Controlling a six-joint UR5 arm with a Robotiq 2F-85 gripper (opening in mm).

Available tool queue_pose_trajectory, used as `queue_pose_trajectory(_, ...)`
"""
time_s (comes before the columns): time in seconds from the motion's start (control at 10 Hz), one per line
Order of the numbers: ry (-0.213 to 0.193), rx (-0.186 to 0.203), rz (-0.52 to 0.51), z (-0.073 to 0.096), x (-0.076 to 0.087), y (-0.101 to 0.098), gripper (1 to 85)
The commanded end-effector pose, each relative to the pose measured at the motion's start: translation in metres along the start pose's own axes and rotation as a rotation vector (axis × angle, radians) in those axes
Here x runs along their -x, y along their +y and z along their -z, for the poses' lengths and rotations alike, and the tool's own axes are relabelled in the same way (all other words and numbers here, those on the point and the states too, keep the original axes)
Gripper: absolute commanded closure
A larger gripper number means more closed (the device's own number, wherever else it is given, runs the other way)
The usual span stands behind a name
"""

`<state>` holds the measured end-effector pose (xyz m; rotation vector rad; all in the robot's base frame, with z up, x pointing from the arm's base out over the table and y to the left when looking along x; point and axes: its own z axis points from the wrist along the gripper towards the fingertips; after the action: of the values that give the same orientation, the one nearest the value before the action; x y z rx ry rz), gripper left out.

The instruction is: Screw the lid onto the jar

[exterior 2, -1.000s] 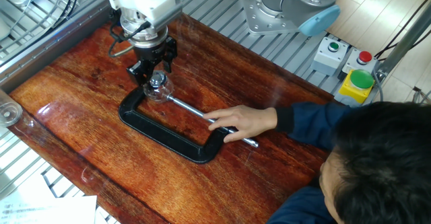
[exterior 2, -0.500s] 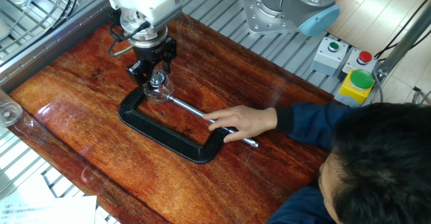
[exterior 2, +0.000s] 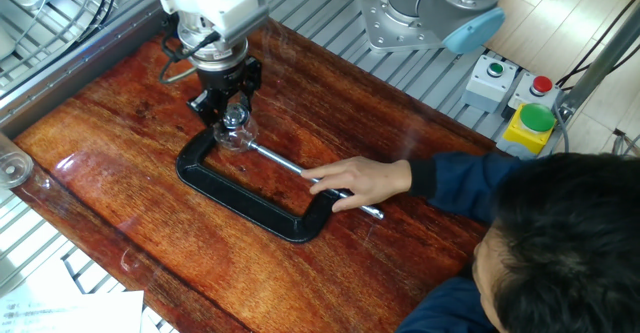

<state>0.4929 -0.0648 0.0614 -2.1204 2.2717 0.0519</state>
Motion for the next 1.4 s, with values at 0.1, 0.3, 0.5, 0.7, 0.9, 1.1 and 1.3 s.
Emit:
queue_pose_trajectory(0.1,-0.031,0.008,-0.024,0.001,0.0008,-0.0044,32.7)
queue_pose_trajectory(0.3,-0.029,0.005,-0.03,-0.0009,-0.0006,-0.008,34.0)
queue_pose_trajectory(0.5,-0.019,0.001,-0.039,-0.001,-0.0033,-0.0091,36.0)
queue_pose_trajectory(0.7,-0.015,0.003,-0.073,-0.0007,-0.0039,-0.009,37.3)
queue_pose_trajectory(0.9,-0.003,0.02,-0.164,-0.0009,-0.0062,-0.0047,41.7)
queue_pose_trajectory(1.1,0.006,0.036,-0.248,-0.0018,-0.0074,-0.002,44.7)
queue_pose_trajectory(1.3,-0.013,0.054,-0.33,-0.0025,-0.0032,-0.0018,44.7)
